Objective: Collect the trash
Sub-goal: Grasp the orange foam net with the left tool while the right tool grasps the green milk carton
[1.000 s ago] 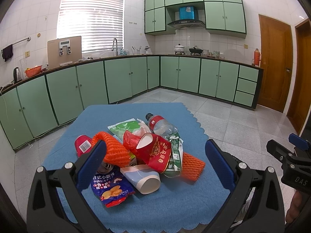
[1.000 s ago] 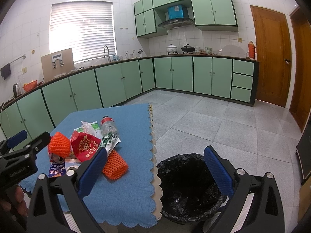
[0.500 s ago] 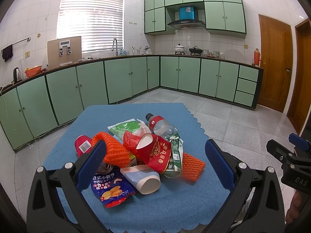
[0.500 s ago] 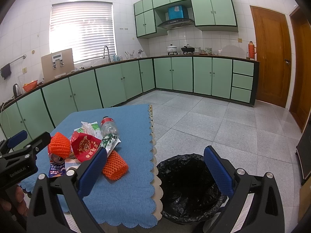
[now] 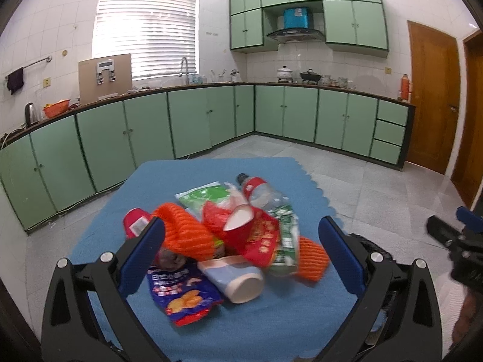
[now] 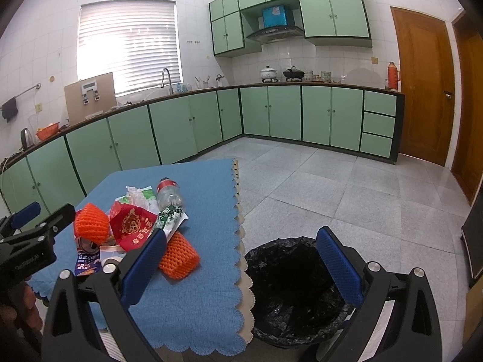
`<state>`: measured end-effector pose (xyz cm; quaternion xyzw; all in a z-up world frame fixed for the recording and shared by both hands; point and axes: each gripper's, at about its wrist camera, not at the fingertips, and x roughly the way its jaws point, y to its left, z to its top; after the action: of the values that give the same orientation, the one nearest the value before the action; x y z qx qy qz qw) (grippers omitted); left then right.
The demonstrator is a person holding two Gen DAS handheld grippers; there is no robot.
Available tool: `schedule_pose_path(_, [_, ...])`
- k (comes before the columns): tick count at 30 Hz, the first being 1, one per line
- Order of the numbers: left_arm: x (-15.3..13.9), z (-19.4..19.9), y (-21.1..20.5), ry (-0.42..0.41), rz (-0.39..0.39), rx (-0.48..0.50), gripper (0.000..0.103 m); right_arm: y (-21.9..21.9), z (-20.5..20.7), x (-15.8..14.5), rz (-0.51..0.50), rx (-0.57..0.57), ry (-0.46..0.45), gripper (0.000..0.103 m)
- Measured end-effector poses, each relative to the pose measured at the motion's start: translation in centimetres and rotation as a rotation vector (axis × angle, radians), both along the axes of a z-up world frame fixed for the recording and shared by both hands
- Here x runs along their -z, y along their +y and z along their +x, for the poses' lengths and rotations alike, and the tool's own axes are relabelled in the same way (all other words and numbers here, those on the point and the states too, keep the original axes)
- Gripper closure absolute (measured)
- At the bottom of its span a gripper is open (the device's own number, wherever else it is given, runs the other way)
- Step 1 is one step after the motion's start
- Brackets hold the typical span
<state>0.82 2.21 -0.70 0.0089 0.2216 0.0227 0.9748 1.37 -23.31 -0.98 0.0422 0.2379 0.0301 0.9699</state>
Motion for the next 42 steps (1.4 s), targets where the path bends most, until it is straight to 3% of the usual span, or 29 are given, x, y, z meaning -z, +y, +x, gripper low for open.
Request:
schedule_pose_path(8, [1.5, 1.3, 5.3, 0.022, 0.036, -0.132, 0.005, 1.8, 2.6, 0.7, -0.003, -0.08, 0.022, 0.006])
schedule_pose_path(11, [2.4, 1.8, 7.3, 0.054, 0.017, -0.172, 0.005, 2.9, 4.0, 1.2, -0.001, -0.11, 0.043, 0.007])
schedule_pose_path(26, [5.3, 6.7, 8.4, 0.117, -0.031, -0.176, 0.009, 6.7, 8.2, 3.0, -0.033, -0.169, 0.097, 0.011])
schedule_pose_path(28, [5.8, 7.5, 8.5, 0.134, -0.039, -0.169, 0.022, 6.9, 8.7, 3.1, -0.035, -0.17, 0.102, 0.012])
schedule_pose_path(35, [7.2, 9.2, 8.5, 0.175, -0.08, -0.11, 0.042, 8.3, 10.5, 3.9, -0.034, -0.206, 0.122, 0.016])
schedule_pose_path(39, [7.4, 9.4, 8.3, 0.166, -0.089, -0.094, 0.07, 9.2, 11.1, 4.0, -0.03, -0.23, 0.13, 0.017])
schedule_pose_path(42, [7.3, 9.2, 8.1, 0.146, -0.081, -0.088, 0.077, 10.2, 11.5, 3.8, -0.029, -0.25, 0.125, 0.018])
